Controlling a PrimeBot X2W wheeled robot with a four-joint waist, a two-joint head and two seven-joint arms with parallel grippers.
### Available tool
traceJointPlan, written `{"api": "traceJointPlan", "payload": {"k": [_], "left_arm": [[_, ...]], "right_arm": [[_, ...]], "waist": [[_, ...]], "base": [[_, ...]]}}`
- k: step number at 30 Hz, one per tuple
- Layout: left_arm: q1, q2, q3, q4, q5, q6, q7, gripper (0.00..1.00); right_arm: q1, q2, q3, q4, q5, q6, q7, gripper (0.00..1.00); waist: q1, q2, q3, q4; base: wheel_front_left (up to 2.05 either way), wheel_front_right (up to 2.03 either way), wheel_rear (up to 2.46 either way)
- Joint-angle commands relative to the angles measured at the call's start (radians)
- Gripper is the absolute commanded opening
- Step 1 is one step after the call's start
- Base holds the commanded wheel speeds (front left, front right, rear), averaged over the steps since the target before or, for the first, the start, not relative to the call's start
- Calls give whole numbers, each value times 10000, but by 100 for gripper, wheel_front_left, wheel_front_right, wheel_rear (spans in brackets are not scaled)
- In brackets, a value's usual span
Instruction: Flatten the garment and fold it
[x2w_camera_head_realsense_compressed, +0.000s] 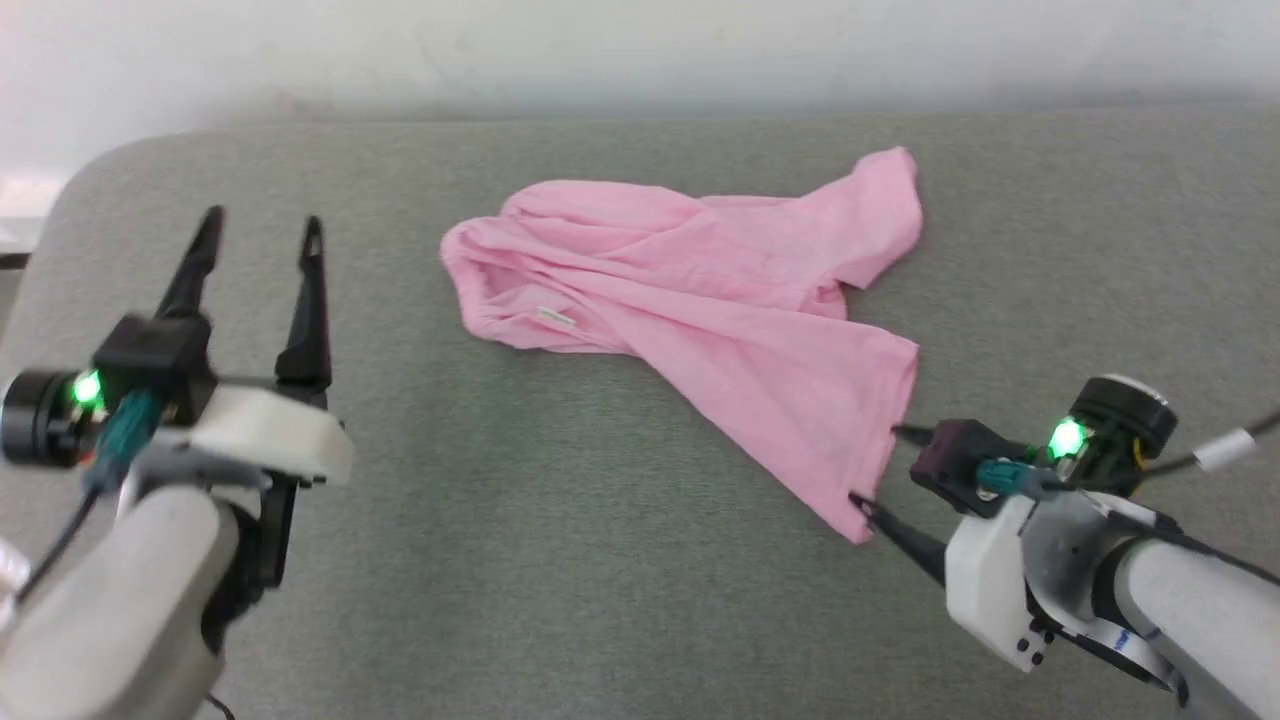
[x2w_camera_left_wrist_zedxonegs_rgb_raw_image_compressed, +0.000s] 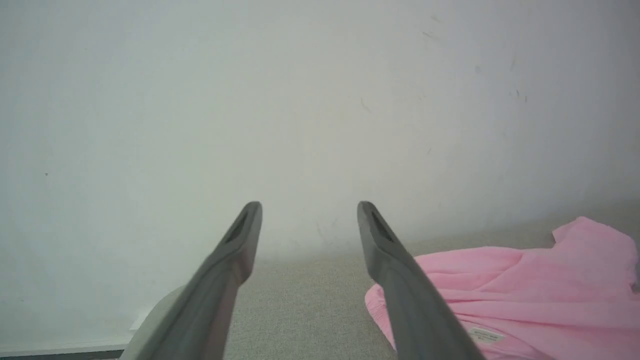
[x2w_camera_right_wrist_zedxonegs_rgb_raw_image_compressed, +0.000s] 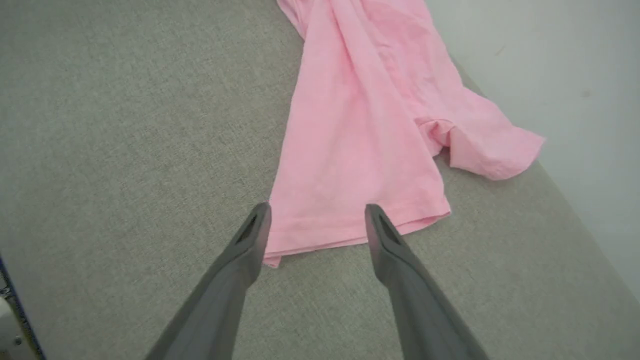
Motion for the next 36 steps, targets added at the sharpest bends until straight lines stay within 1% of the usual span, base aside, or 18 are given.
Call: {"api": "traceJointPlan", "payload": {"k": [1, 4, 6, 8, 10, 14, 18, 21, 22, 23, 25, 29, 32, 36], "left_arm": [[387, -162, 297, -227, 272, 155, -45, 100], [1689, -749, 1630, -1166, 1191, 573, -46, 100], [2476, -1207, 2378, -1581, 1739, 635, -46, 100], [3109, -1689, 2962, -1794, 2184, 561, -46, 100], [3584, -2150, 3385, -1890, 2522, 317, -46, 100], [3949, -2900, 3964, -1868, 3102, -375, -46, 100], [3919, -3485, 4384, -1681, 3583, -1022, -47, 100], [3848, -3806, 4627, -1562, 3937, -1405, -47, 100], [3829, -3892, 4724, -1519, 4032, -1518, -47, 100], [3825, -3959, 4834, -1472, 4121, -1625, -47, 100], [3880, -4090, 5035, -1402, 4289, -1813, -47, 100], [4097, -4305, 5420, -1312, 4558, -2119, -47, 100], [4283, -4447, 5658, -1320, 4734, -2314, -47, 100], [4475, -4596, 5914, -1377, 4939, -2551, -47, 100]], "right_arm": [[-196, 16, 162, 54, 285, -21, 144, 100], [-661, -41, 710, 391, 1129, -21, 659, 100], [-846, -23, 1074, 730, 1603, -21, 1023, 100], [-1013, 20, 1376, 1096, 1891, -21, 1231, 100], [-1142, 98, 1719, 1528, 2109, -21, 1388, 100], [-1360, 409, 2273, 2603, 2293, -21, 1301, 100], [-1480, 845, 2789, 3822, 2311, -21, 943, 100], [-1502, 1138, 3173, 4514, 2319, -21, 561, 100], [-1533, 1188, 3276, 4646, 2342, -21, 392, 35], [-1576, 1212, 3348, 4729, 2367, -21, 173, 0], [-1714, 1134, 3385, 4807, 2320, -21, -349, 0], [-1821, 765, 2787, 4603, 2078, -21, -1622, 0], [-1574, 313, 1829, 4020, 1922, -21, -2376, 0], [-776, -357, 198, 2819, 1986, -21, -2675, 0]], "waist": [[2, 0, -104, 345], [2, 0, -31, 558], [2, 0, 29, 697], [2, 0, 80, 839], [2, 0, 146, 958], [2, 0, 315, 1166], [2, 0, 484, 1280], [2, 0, 535, 1266], [2, 0, 535, 1235], [2, 0, 510, 1178], [2, 0, 424, 1047], [2, 0, 154, 705], [2, 0, -14, 449], [2, 0, -123, 109]], "base": [[0, 0, 0], [0, 0, 0], [0, 0, 0], [0, 0, 0], [0, 0, 0], [0, 0, 0], [0, 0, 0], [0, 0, 0], [0, 0, 0], [0, 0, 0], [0, 0, 0], [0, 0, 0], [0, 0, 0], [0, 0, 0]]}}
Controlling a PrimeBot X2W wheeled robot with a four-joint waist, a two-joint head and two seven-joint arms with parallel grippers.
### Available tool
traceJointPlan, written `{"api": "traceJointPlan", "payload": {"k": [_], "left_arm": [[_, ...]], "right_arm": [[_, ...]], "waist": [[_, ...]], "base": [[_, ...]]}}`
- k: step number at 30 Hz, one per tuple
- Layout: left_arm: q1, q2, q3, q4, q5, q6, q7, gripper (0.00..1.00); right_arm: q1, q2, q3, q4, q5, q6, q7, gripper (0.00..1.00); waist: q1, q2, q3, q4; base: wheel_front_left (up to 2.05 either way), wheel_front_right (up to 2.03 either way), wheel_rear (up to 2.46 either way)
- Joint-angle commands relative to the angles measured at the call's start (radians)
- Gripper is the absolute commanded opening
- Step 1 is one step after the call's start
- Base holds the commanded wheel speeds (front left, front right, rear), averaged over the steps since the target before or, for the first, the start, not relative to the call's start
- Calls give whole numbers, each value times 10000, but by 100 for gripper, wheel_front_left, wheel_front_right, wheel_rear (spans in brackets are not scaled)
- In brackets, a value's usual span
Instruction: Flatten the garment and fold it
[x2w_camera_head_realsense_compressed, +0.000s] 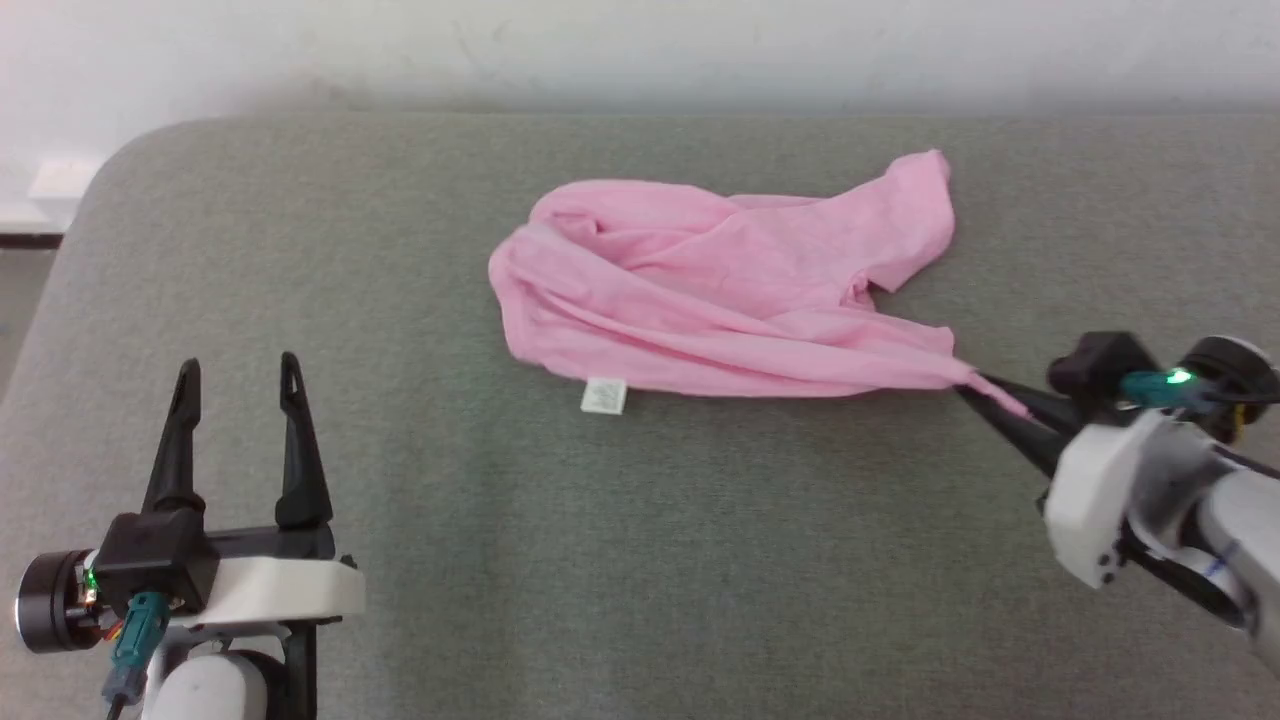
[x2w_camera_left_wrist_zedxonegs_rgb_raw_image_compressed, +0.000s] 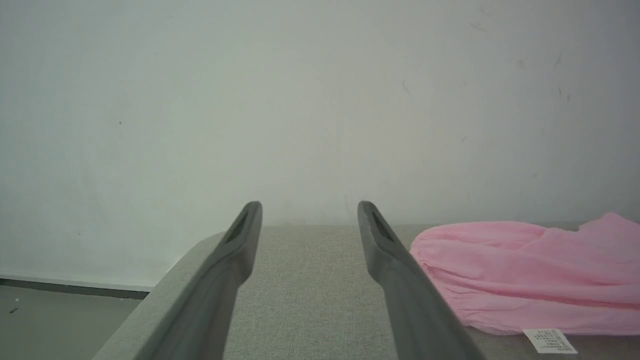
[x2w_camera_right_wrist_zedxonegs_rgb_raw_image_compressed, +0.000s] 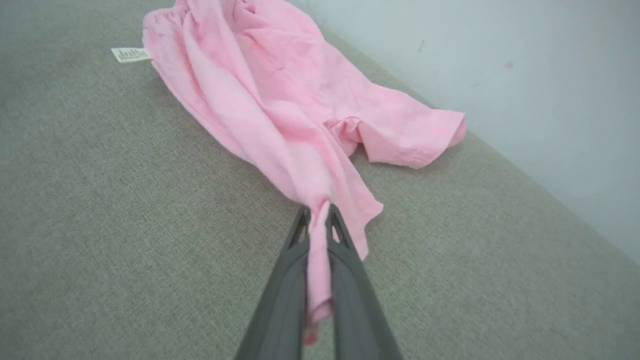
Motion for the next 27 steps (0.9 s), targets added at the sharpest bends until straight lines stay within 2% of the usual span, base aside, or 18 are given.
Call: {"api": "traceJointPlan", "payload": {"k": [1, 5, 8, 11, 14, 15, 16, 20, 22, 27], "left_arm": [[95, -76, 81, -16, 115, -107, -47, 100], [81, -244, 111, -17, 353, -327, -47, 100], [-28, -359, 64, 30, 500, -510, -47, 100], [-164, -458, 20, 131, 624, -684, -47, 100], [-240, -566, -30, 281, 723, -836, -47, 100], [-260, -598, -52, 338, 758, -885, -47, 100], [-273, -620, -68, 393, 791, -934, -47, 100], [-224, -661, -126, 567, 883, -1078, -47, 100], [-204, -655, -191, 658, 905, -1237, -47, 100], [-582, -395, -356, 717, 953, -1809, -47, 100]], "right_arm": [[424, -148, -383, -312, 100, -23, -25, 0], [1639, -591, -1838, -1074, 237, -23, 457, 0], [2633, -623, -2391, -1204, 362, -23, 1017, 0], [3269, -561, -2784, -814, 196, -23, 1347, 0], [3572, -199, -3173, -148, 5, -23, 1364, 0], [3609, -122, -3217, 45, -213, -23, 1307, 34], [3625, -51, -3226, 178, -452, -23, 1222, 100], [3648, 446, -3540, 229, -529, -23, 710, 100], [3603, 498, -3831, 94, -956, -23, 220, 100], [3919, 1131, -5275, -864, -1943, -23, -736, 100]], "waist": [[-2, 0, -176, -317], [-2, 0, -141, -440], [-2, 0, -43, -383], [-2, 0, 64, -271], [-2, 0, 89, -172], [-2, 0, 77, -142], [-2, 0, 55, -120], [-2, 0, -116, -144], [-2, 0, -247, -174], [-2, 0, -509, -301]], "base": [[0, 0, 0], [0, 0, 0], [0, 0, 0], [0, 0, 0], [0, 0, 0], [0, 0, 0], [0, 0, 0], [0, 0, 0], [0, 0, 0], [0, 0, 0]]}}
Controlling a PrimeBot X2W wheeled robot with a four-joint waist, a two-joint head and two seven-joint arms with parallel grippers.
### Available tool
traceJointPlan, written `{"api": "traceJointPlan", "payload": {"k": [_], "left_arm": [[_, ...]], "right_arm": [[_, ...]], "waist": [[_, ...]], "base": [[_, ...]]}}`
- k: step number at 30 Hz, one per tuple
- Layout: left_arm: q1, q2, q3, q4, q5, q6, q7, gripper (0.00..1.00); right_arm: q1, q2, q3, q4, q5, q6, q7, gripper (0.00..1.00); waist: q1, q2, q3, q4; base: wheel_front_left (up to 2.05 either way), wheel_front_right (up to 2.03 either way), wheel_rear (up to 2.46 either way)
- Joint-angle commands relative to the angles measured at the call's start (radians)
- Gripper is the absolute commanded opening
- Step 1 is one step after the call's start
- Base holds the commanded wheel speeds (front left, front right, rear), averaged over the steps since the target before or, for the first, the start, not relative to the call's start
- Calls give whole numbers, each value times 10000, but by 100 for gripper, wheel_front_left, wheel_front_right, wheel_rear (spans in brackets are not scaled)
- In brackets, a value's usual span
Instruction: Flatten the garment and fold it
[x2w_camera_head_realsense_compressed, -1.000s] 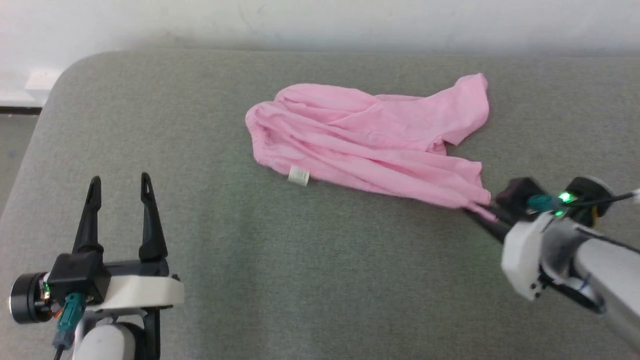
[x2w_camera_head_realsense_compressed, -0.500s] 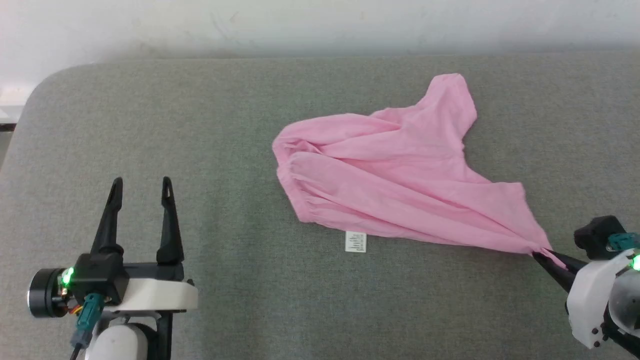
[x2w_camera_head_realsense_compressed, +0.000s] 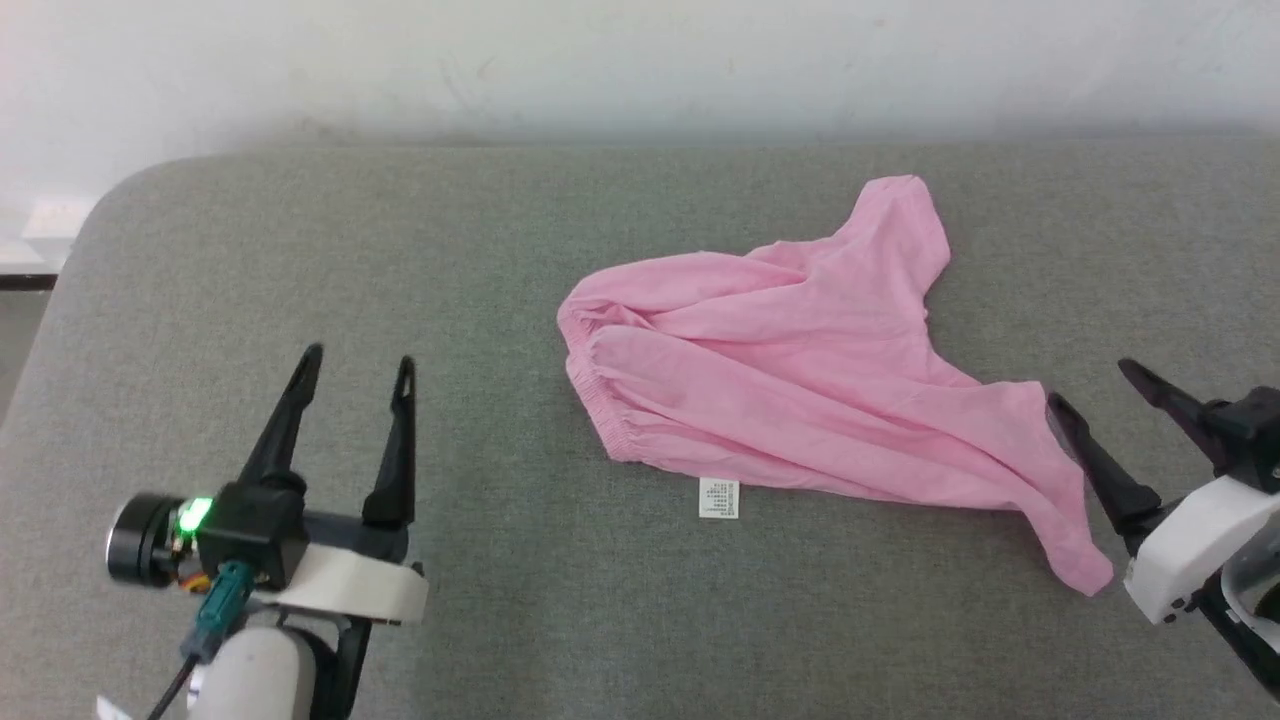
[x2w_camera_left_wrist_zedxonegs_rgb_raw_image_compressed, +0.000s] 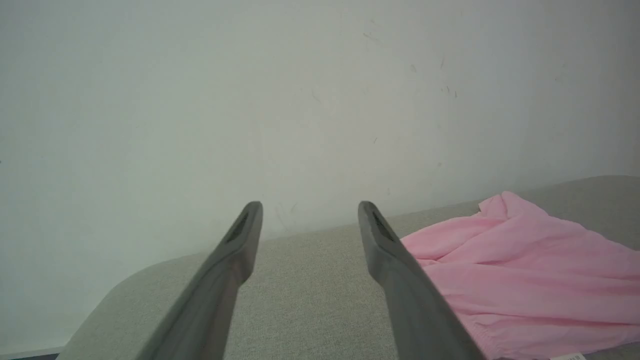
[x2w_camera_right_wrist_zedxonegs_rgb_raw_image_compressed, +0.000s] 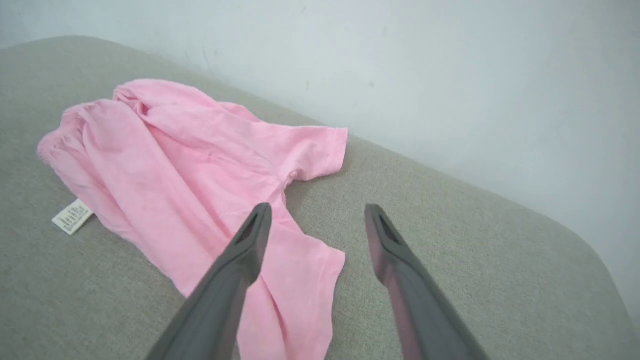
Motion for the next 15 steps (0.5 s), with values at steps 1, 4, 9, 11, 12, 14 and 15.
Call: {"api": "traceJointPlan", "payload": {"k": [1, 4, 9, 11, 12, 14, 15], "left_arm": [[-432, 195, -132, 59, 160, -277, -47, 100], [-1108, 569, -733, 421, 284, -902, 92, 100], [-2543, 1348, -2697, 1008, -63, -1352, 1611, 100], [-3132, 1770, -3903, 1221, -966, -1363, 2426, 100], [-3470, 2007, -4430, 1300, -1491, -1365, 2789, 100], [-4169, 2510, -5408, 1527, -2526, -1367, 3605, 100], [-4545, 2806, -5973, 1596, -2914, -1367, 4018, 100]], "right_arm": [[331, 323, -364, -383, -261, -21, -148, 100], [756, 854, -1319, -1060, -896, -21, -295, 100], [1347, 1711, -1959, -1815, -1756, -21, -179, 100], [1437, 1943, -2011, -1937, -1906, -21, -105, 100], [1456, 2019, -2014, -1966, -1955, -21, -78, 100], [1424, 2119, -2027, -1923, -1969, -21, -89, 100], [1378, 2155, -2009, -1883, -1977, -21, -115, 100]], "waist": [[1, 0, -125, -104], [1, 0, -151, -139], [1, 0, -38, -308], [1, 0, 37, -418], [1, 0, 75, -473], [1, 0, 183, -600], [1, 0, 250, -687]], "base": [[0, 0, 0], [0, 0, 0], [0, 0, 0], [0, 0, 0], [0, 0, 0], [0, 0, 0], [0, 0, 0]]}}
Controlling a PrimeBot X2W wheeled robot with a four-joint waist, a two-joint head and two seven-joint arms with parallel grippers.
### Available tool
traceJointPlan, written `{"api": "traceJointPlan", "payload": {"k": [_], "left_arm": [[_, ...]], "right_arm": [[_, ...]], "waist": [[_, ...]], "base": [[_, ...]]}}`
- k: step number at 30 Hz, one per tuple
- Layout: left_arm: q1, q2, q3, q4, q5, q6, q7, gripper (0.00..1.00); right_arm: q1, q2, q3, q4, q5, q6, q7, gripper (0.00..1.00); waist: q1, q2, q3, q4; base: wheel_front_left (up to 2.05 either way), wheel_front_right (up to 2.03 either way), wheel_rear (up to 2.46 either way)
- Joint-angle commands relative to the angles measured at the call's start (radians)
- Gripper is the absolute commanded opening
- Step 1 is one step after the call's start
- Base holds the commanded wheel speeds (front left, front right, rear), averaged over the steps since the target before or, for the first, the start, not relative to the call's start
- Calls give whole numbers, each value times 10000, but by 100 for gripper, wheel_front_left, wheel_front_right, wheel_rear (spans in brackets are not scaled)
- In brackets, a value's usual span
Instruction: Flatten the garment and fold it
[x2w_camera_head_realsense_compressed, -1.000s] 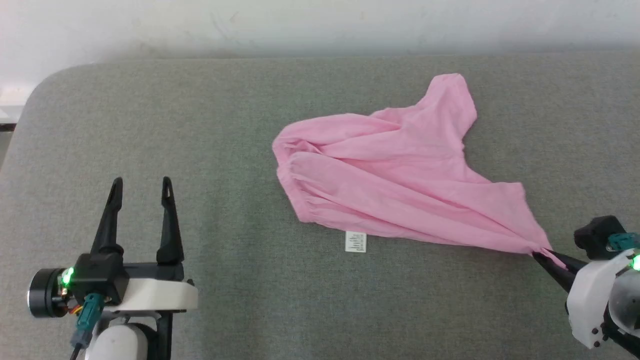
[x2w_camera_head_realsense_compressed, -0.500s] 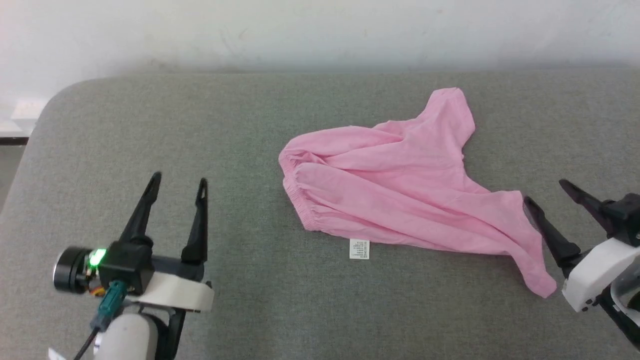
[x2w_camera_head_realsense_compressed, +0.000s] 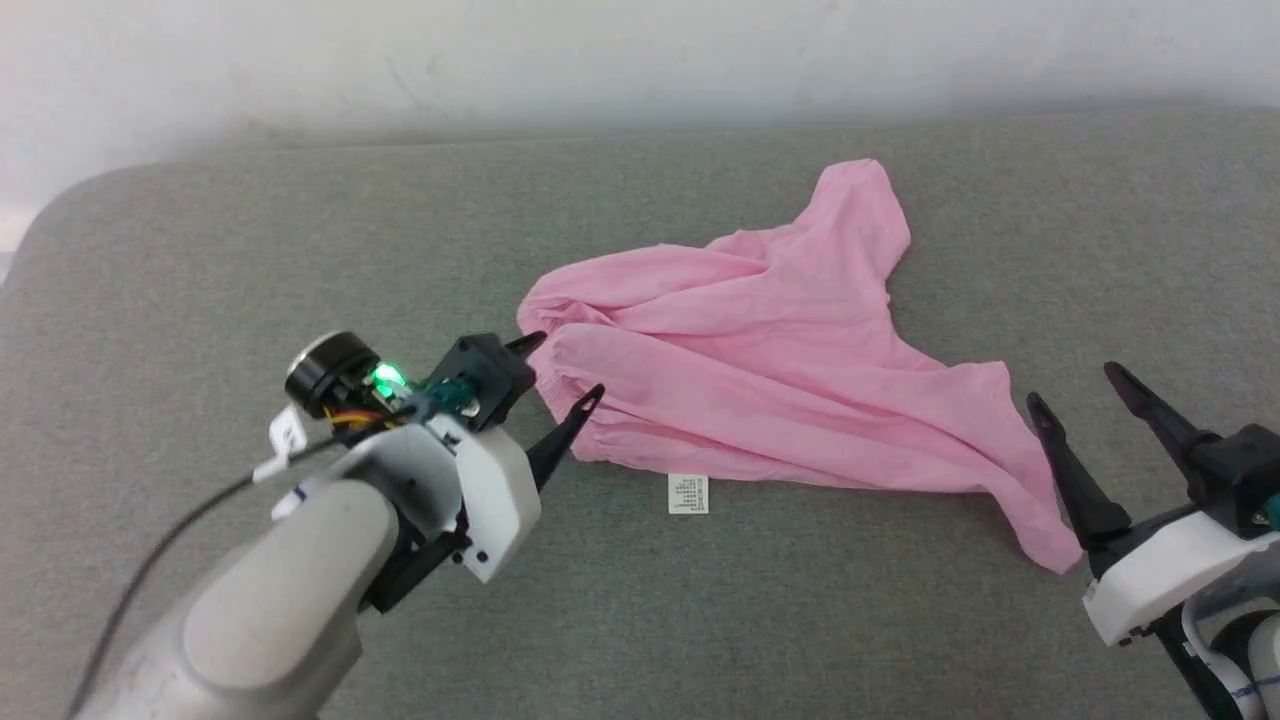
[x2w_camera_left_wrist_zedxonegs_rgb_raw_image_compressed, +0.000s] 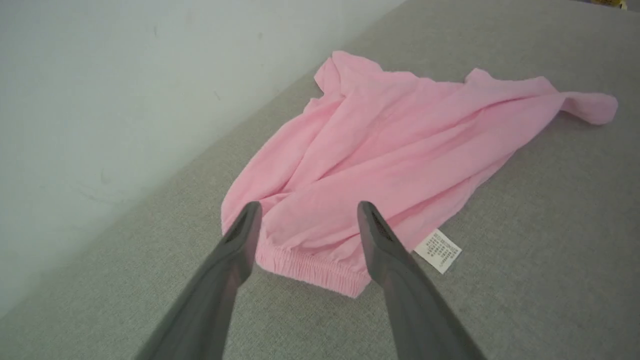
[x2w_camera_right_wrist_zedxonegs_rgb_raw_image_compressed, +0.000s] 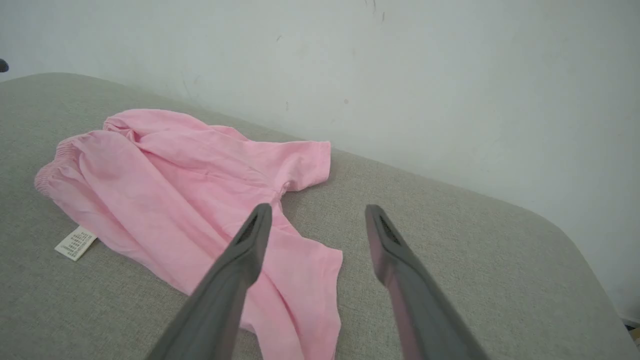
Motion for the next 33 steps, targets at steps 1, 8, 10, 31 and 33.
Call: {"api": "traceJointPlan", "payload": {"k": [1, 8, 10, 31, 33], "left_arm": [[-716, 460, -769, 89, -537, -60, 542, 100], [-2922, 1366, -4291, 214, -2863, -62, 2608, 100], [-3402, 1549, -5166, 319, -3386, -62, 3057, 100], [-3660, 2397, -6376, 8, -4007, -63, 4351, 0], [-3675, 2547, -6376, -175, -3876, -63, 4126, 0]], "right_arm": [[-54, 92, 13, 58, -66, -21, -30, 100], [-408, 288, 220, 529, -50, -21, -378, 100], [-555, 334, 293, 650, -35, -21, -488, 100], [-1770, -608, 1242, 1133, 6, -21, 51, 100], [-1891, -1131, 1807, 1010, 251, -21, 958, 100]], "waist": [[0, 0, 231, -277], [0, 0, 617, -816], [0, 0, 745, -989], [0, 0, 1116, -1433], [0, 0, 1050, -1357]], "base": [[0, 0, 0], [0, 0, 0], [0, 0, 0], [0, 0, 0], [0, 0, 0]]}}
